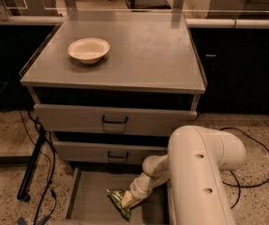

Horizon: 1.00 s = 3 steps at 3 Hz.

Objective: Place green jalapeno chip bag into bottom drawer

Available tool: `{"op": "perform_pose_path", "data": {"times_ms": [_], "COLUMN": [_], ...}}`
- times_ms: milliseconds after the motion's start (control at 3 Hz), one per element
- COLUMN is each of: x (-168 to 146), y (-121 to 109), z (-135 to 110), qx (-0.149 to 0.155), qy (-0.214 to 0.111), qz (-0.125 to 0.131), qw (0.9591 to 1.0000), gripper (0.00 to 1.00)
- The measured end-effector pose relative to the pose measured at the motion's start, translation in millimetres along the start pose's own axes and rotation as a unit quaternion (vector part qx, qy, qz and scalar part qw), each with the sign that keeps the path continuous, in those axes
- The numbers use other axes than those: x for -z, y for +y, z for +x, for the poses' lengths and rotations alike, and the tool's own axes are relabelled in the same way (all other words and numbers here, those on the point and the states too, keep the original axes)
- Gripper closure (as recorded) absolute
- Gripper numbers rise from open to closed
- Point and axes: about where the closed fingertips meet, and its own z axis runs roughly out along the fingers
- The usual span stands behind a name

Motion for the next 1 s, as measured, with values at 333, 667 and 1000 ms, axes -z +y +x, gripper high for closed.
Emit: {"op": "perform_pose_path", "data": {"times_ms": [333,667,1000], "x": [-6.4,-15.2,-25.2], "y": [-3.6,-6.6,-10.2], "z": [3.8,6.2,8.0], "qx": [-0.008,-0.019,-0.032], "qy": [0.003,0.008,0.019], "qz": [0.003,0.011,0.024], "qw": [1.0,0.9997,0.999], "gripper": [1.0,1.0,1.0]}}
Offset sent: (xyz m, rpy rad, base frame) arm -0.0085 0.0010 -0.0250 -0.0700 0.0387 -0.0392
